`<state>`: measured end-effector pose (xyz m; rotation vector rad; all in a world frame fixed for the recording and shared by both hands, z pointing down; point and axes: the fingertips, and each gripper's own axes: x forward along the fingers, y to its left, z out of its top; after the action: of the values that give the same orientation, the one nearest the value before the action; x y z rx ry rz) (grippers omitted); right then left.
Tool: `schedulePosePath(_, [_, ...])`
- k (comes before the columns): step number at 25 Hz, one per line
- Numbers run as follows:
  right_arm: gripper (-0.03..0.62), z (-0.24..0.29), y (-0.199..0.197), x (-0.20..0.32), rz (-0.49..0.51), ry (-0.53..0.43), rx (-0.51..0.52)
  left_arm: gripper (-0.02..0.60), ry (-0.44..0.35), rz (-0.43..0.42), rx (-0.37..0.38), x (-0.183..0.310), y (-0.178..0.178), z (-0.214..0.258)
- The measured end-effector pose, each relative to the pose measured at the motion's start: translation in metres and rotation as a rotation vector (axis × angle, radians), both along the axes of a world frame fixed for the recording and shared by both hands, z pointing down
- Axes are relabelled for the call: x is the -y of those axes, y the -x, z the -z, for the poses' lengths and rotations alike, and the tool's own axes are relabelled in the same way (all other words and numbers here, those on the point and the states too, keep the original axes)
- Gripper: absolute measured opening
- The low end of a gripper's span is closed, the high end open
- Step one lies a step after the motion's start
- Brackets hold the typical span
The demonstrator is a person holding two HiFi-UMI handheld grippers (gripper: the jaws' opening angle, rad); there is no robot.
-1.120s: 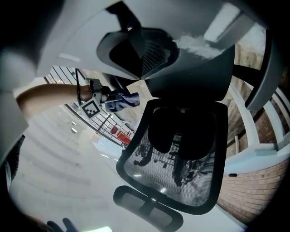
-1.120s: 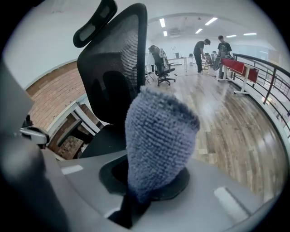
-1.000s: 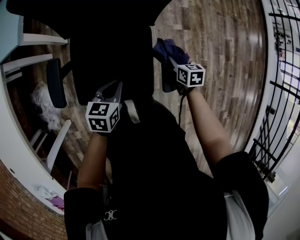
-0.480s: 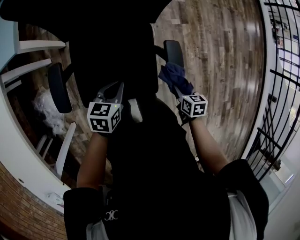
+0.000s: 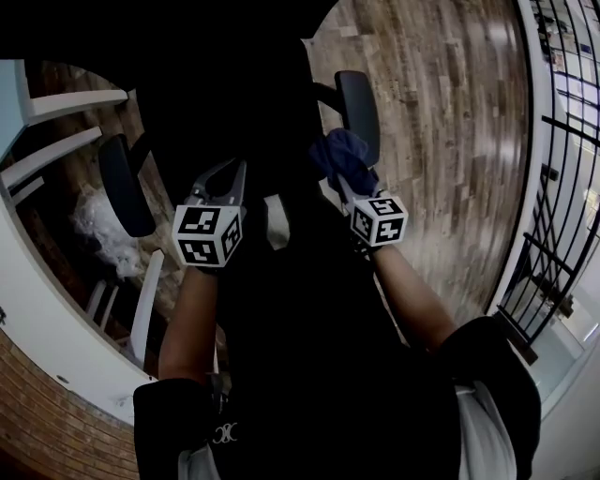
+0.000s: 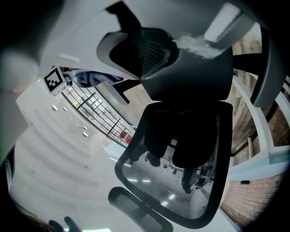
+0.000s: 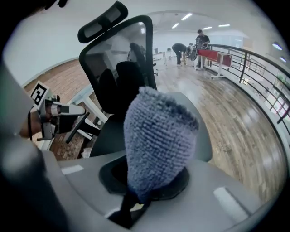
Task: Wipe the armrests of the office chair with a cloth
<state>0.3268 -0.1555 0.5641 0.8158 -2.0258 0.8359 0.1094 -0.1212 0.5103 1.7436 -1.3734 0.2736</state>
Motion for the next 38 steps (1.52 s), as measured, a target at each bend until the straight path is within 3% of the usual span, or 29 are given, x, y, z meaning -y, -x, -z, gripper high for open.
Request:
schedulePosePath(6, [0.061,-0.007,0.045,0.023,-0.181,-0.098,0.081,0.006,0.02,-0.054,-0.005,-0.012,0.009,-0.011])
schedulePosePath(12, [0.06,-0.033,0.061,0.047,-0.526,-0.156,0.169,0.006,0.045,-0.151,0.029,-0.019,0.026,-0.021])
schedulePosePath(16, [0.06,-0.057,0.064,0.063,-0.738,-0.182,0.222,0.006,0.055,-0.189,0.042,-0.022,0.031,-0.026])
schedulePosePath(25, [0.06,-0.075,0.046,0.096,-1.055,-0.299,0.319,0.006,0.135,-0.25,0.046,-0.062,0.031,-0.045])
schedulePosePath(29, [0.06,-0.08,0.033,0.114,-1.147,-0.342,0.342,0.006,0.156,-0.254,0.042,-0.068,0.034,-0.055])
schedulePosePath(38, [0.062,-0.084,0.029,0.148,-1.193,-0.365,0.369,0.006,0.161,-0.263,0.03,-0.062,0.034,-0.063])
